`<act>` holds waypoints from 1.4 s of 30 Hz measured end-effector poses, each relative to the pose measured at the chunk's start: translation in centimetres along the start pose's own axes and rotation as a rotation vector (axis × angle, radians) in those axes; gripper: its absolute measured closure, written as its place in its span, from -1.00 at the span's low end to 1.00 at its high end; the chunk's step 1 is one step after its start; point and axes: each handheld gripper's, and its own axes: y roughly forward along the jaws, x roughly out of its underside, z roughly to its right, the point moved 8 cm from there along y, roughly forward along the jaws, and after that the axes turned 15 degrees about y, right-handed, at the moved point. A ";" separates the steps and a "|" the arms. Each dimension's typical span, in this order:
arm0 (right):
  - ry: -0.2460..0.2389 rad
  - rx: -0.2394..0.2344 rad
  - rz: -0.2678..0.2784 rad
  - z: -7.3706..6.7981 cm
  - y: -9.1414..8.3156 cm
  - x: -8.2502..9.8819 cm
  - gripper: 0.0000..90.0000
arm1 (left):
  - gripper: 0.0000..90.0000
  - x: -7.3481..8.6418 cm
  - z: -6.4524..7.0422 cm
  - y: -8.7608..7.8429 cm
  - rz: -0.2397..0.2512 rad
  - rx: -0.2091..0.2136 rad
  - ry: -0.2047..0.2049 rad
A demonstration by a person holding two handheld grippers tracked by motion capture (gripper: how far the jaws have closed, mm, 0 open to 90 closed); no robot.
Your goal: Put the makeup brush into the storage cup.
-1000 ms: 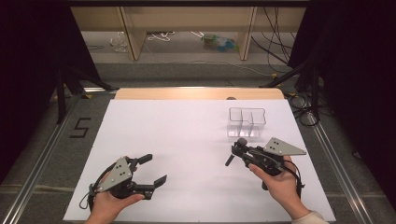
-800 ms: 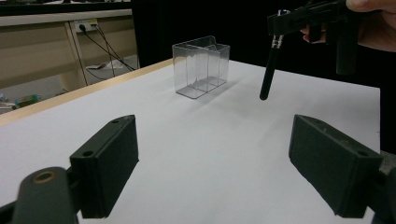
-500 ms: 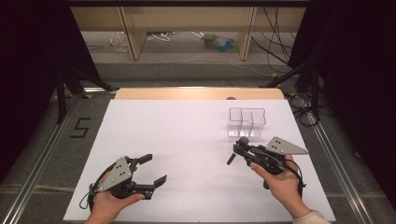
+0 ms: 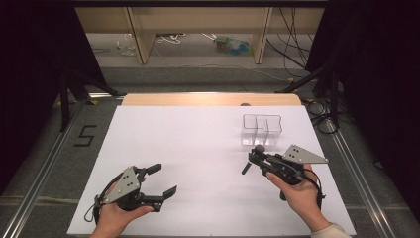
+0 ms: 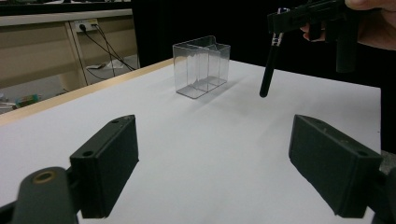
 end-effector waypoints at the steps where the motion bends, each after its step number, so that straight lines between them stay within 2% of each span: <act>1: 0.000 0.001 0.000 0.0 0.0 0.0 0.74 | -0.64 0.0 0.0 0.0 0.001 0.000 -0.001; 4: -0.002 0.002 0.000 0.0 0.0 0.0 0.74 | -0.64 0.0 0.0 0.0 0.002 -0.003 -0.012; 14: 0.001 0.005 -0.005 0.1 -0.1 -0.1 0.74 | -0.64 0.0 0.0 0.0 0.001 -0.003 -0.010; 25: 0.000 0.013 0.009 0.3 -0.2 -0.3 0.74 | -0.64 0.0 0.0 0.0 0.003 -0.004 -0.011; 27: 0.001 0.012 0.027 0.3 -0.1 -0.4 0.74 | -0.64 0.0 0.0 0.0 0.001 -0.004 -0.010; 29: 0.000 0.009 0.021 0.3 -0.1 -0.4 0.74 | -0.64 0.0 0.0 0.0 0.002 -0.004 -0.012; 30: -0.002 0.011 0.002 0.3 -0.2 -0.3 0.74 | -0.64 0.0 0.0 0.0 0.003 -0.004 -0.011; 33: -0.003 0.008 0.029 0.4 -0.1 -0.4 0.74 | -0.64 0.0 0.0 0.0 0.003 -0.005 -0.003; 42: -0.004 0.008 0.026 0.5 -0.2 -0.5 0.74 | -0.64 0.0 0.0 0.0 0.003 -0.005 -0.002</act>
